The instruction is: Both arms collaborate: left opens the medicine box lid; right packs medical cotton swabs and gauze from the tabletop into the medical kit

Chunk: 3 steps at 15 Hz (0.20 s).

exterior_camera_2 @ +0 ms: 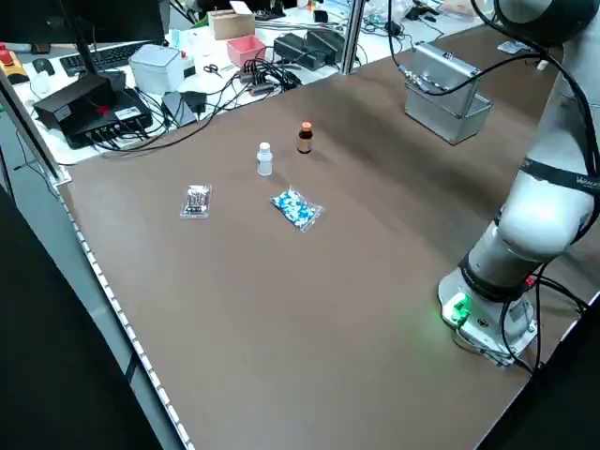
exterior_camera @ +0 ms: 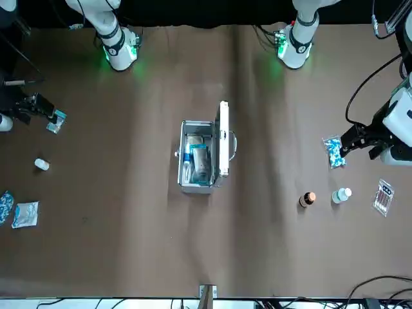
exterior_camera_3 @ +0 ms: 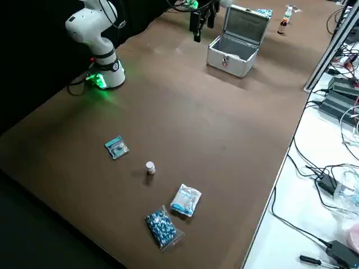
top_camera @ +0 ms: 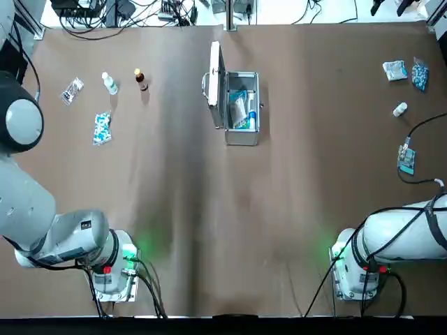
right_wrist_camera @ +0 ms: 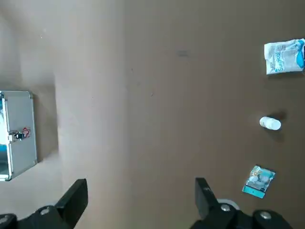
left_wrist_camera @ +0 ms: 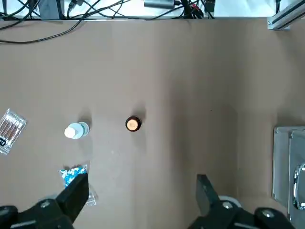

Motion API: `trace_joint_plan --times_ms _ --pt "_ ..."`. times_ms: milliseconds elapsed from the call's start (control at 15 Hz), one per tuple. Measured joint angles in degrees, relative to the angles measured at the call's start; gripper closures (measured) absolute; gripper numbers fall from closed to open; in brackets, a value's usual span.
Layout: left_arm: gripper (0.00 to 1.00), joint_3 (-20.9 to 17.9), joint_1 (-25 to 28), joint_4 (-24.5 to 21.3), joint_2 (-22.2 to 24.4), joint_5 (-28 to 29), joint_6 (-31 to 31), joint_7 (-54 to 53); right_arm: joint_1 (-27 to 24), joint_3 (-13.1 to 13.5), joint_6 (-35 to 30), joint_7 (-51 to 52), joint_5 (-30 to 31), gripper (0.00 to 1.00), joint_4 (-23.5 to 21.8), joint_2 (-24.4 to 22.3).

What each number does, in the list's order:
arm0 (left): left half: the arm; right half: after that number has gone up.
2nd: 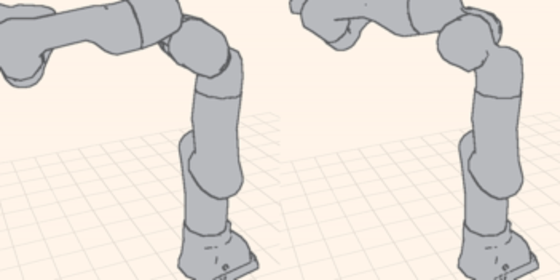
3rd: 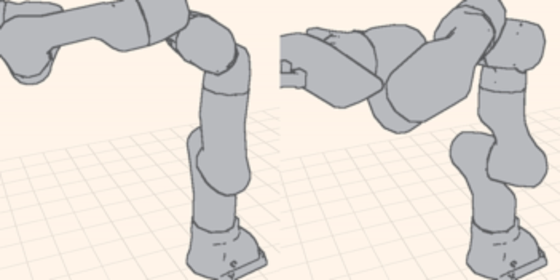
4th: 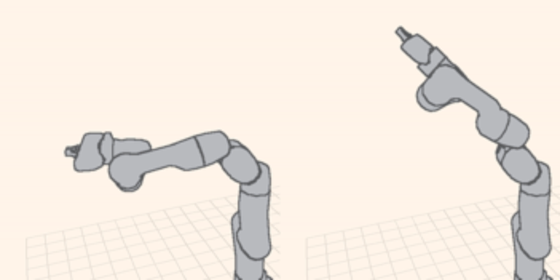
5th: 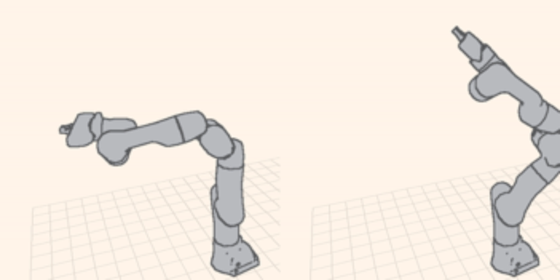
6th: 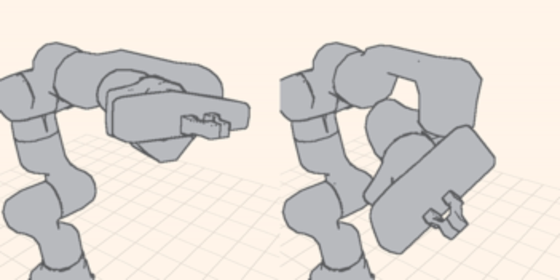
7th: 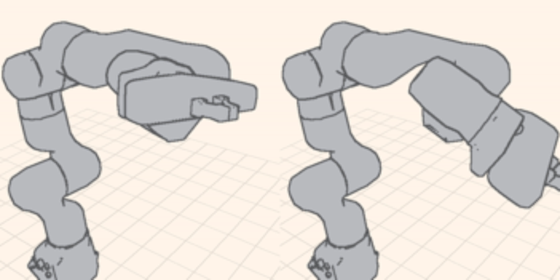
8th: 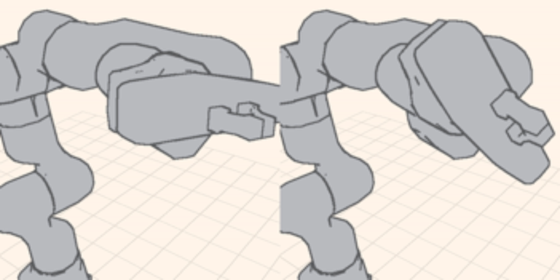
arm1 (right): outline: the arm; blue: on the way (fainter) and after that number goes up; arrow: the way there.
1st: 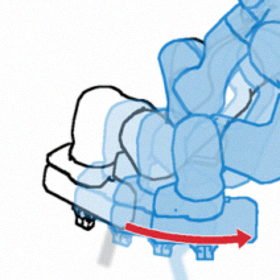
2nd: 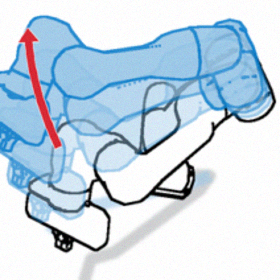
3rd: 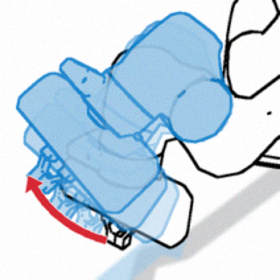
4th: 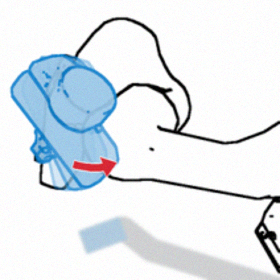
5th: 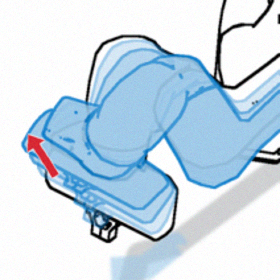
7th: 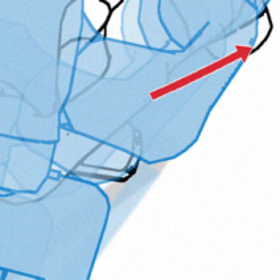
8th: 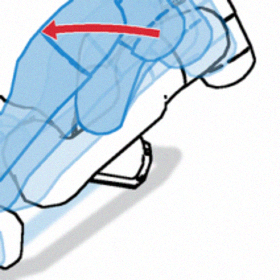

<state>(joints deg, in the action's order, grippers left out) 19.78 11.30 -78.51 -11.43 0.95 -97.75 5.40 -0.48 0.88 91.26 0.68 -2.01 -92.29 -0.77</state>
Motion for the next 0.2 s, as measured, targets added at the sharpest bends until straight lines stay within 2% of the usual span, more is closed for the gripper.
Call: trace_joint_plan --times_ms 200 --pt "0.00 -0.13 0.02 0.00 0.03 0.00 0.00 0.00 -0.01 0.00 0.00 0.00 0.00 0.01 0.02 -0.02"
